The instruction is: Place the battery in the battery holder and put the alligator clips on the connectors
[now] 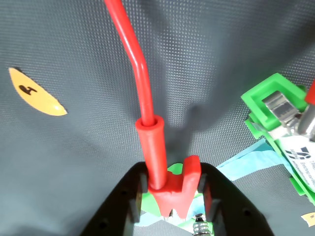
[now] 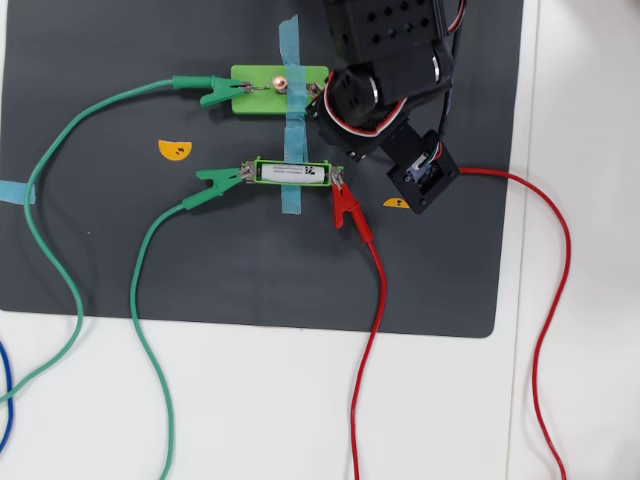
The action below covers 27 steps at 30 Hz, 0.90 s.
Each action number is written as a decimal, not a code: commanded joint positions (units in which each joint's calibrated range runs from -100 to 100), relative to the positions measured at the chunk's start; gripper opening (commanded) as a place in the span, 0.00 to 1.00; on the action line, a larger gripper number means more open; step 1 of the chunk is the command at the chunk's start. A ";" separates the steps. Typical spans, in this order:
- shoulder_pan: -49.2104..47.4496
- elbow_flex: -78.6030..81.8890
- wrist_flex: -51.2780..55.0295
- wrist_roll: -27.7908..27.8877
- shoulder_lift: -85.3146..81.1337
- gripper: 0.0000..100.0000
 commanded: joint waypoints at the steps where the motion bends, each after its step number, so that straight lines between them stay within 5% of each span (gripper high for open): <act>1: 1.17 -0.22 0.37 -0.26 -1.60 0.01; 8: 1.17 -0.13 0.37 2.61 -1.52 0.03; 19: 1.07 1.36 0.37 3.03 -1.69 0.28; 27: -2.46 1.62 3.81 3.03 -6.54 0.29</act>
